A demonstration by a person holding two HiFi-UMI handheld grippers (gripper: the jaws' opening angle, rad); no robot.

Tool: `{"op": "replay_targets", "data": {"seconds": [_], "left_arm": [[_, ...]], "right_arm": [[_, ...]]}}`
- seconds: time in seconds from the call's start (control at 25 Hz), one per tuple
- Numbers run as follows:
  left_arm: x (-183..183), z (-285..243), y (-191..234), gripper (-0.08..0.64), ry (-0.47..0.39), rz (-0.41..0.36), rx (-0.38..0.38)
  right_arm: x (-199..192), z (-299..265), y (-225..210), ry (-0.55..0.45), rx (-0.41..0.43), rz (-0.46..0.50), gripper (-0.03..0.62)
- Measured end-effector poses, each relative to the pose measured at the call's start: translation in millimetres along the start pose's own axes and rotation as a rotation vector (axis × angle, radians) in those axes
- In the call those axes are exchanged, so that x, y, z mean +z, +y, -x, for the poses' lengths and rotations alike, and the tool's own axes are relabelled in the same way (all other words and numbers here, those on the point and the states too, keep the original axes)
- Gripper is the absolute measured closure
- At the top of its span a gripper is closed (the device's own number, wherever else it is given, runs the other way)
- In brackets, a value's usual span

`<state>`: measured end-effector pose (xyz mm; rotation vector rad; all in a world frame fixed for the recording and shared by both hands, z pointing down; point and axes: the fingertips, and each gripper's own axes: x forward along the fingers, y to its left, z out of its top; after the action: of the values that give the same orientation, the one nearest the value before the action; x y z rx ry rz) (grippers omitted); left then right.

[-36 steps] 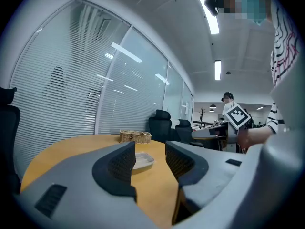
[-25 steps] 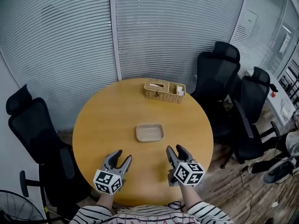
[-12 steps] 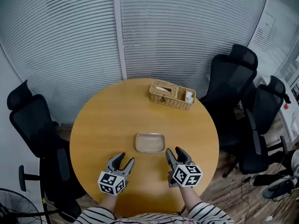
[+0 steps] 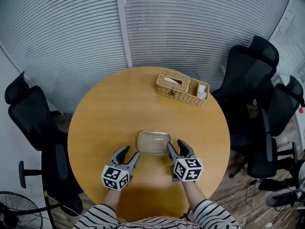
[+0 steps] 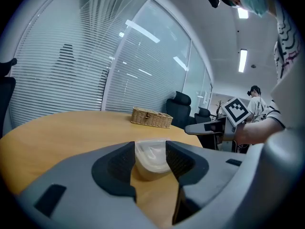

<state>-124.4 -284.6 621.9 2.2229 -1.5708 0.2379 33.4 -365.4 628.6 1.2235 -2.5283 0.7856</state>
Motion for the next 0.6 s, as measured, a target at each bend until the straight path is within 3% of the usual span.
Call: {"op": "replay_targets", "data": {"seconds": [0.6], "left_arm": [[-37,-53,-2,0.341,0.113,0.081,-0.035]], "right_arm": [[-35,-46,-14,0.112,0.013,-0.025,0.38]]}}
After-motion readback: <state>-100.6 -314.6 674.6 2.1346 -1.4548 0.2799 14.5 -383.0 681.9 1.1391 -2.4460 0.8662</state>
